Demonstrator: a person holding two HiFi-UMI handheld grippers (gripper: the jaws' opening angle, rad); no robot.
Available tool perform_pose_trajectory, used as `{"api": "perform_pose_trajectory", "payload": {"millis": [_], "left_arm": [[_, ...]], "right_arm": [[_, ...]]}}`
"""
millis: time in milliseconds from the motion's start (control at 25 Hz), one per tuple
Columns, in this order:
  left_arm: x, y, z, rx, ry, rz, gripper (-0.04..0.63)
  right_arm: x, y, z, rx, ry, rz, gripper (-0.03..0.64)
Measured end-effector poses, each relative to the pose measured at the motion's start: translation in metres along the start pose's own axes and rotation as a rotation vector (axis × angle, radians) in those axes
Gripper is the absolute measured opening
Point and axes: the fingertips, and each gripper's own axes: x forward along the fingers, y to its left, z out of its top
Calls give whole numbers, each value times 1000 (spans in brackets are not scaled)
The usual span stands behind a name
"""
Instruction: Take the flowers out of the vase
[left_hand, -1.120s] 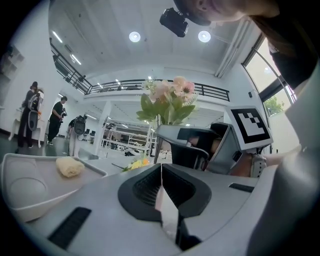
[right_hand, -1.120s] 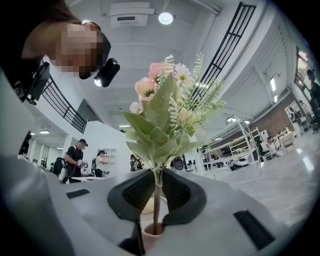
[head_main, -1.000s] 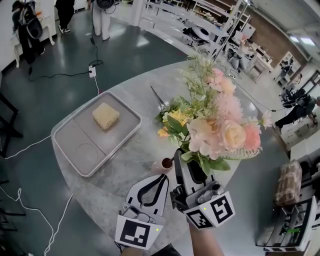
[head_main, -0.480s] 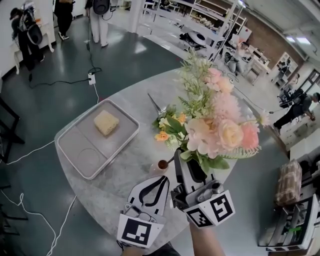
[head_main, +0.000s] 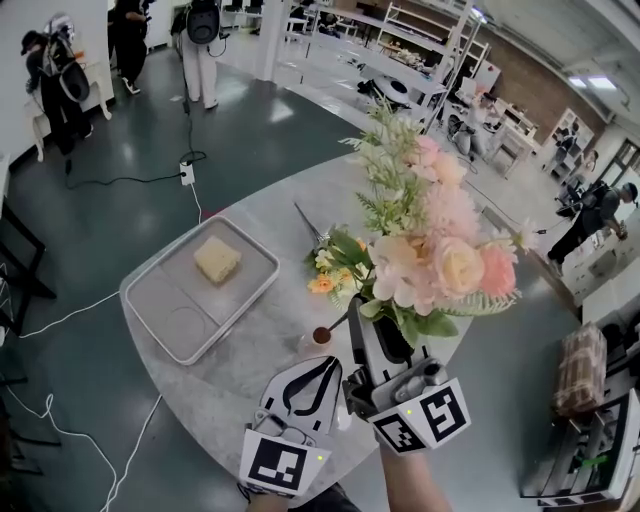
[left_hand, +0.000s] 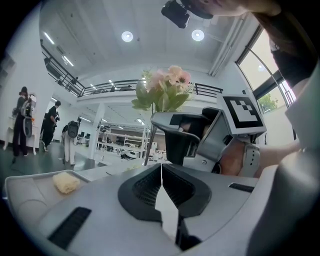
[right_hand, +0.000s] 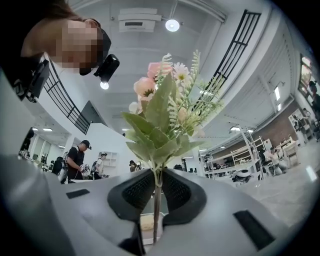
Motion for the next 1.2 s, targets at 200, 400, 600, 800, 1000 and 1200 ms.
{"api": "perform_pose_trajectory", "payload": {"millis": [200,400,600,800,1000,1200], "left_arm": [[-6,1,16,3,-4,17,17],[-13,11,26,-4,-6,44,17],[-15,3,42,-3,-7,64,17],[-23,-7,51,0,-10,60,17],[-39,-10,56,-20,-10,51,17],[-59,-16,62,-8,-14,53,17]], "right_arm": [[-1,7,13,-4,0,7,58],[-3,13,17,-12,17,12,58],[-18,11,32,-16,32,15,58],[-33,17,38,-7,42,13,58],[-48,31,39,-6,58,15,58],[-68,47,39,-7,74,8,58]]}}
